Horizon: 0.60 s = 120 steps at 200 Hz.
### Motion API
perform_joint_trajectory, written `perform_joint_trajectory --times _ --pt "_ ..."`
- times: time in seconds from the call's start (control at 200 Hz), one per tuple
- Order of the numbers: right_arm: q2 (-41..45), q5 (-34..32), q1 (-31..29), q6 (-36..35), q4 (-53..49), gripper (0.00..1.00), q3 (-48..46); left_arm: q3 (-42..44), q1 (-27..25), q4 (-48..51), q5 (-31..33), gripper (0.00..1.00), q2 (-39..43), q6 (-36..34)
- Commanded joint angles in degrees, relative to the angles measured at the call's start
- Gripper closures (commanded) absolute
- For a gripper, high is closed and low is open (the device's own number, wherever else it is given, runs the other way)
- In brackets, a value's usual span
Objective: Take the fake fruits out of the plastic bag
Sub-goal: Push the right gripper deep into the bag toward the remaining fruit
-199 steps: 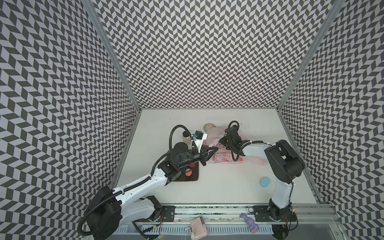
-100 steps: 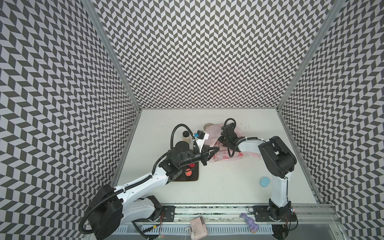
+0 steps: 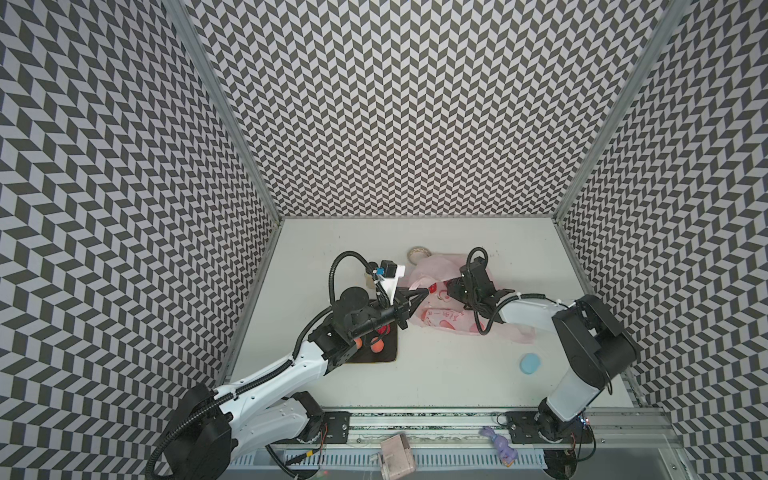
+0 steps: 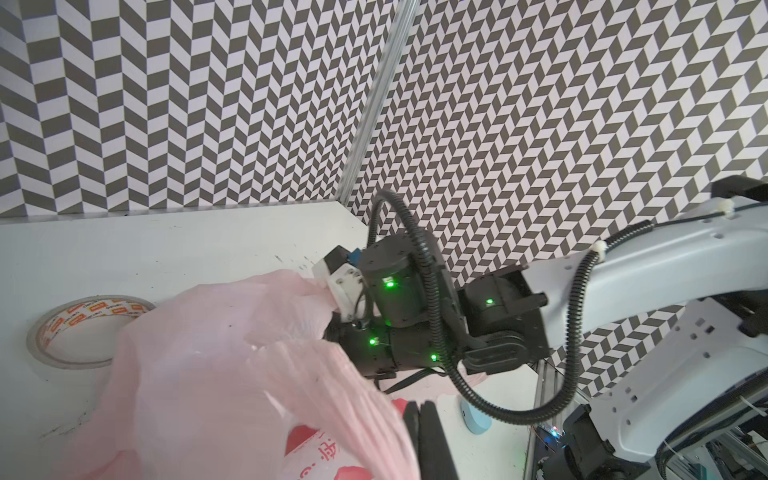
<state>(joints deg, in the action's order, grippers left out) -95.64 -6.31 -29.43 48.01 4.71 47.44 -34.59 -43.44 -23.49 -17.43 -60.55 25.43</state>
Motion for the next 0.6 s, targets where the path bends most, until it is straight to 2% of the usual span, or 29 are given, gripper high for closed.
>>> perform_joint_trajectory --times 0.0,0.14,0.336,0.596 --pt "4.19 2.6 0.16 -0.47 2.06 0.62 -1.95 0.66 0.47 -0.05 0.86 1.0 0.78 0.13" --pt "7.26 5.5 0.13 0.15 2.22 0.63 -3.73 0.71 0.67 0.13 0.68 1.0 0.44 0.14" --pt "10.23 10.54 0.14 -2.66 -0.07 0.64 -4.35 0.39 1.04 0.16 2.61 1.0 0.08 0.57" --pt "18.14 12.7 0.16 -6.85 -5.43 0.65 -7.68 0.4 3.57 -2.45 5.21 1.0 -1.62 2.1"
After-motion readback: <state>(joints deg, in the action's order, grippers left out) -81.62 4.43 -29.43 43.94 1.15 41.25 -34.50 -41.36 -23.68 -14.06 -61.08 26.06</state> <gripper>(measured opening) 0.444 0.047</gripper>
